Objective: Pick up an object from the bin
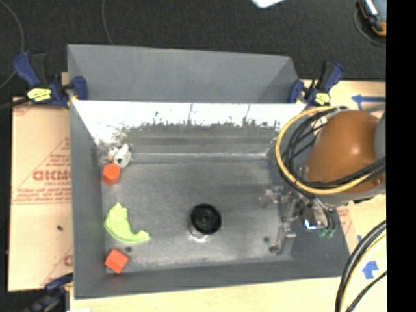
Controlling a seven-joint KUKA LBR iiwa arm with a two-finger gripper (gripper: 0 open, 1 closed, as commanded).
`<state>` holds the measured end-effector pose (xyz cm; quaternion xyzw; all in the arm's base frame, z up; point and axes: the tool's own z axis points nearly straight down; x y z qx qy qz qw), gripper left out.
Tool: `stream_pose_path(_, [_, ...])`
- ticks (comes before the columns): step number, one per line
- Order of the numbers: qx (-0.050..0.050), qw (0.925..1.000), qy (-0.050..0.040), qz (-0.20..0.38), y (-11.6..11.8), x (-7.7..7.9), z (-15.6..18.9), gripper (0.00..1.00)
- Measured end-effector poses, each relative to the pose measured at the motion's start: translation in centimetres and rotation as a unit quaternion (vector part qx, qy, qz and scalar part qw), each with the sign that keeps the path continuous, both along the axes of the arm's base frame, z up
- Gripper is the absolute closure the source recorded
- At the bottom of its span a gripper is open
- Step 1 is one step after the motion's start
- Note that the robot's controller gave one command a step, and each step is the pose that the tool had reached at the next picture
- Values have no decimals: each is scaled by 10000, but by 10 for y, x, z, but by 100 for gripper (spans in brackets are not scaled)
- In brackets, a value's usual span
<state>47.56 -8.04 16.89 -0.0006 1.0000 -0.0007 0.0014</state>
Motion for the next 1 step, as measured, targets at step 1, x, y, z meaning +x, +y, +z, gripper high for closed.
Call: stream_pose_path(1, [-12,9918,-42,1275,27,53,7,0])
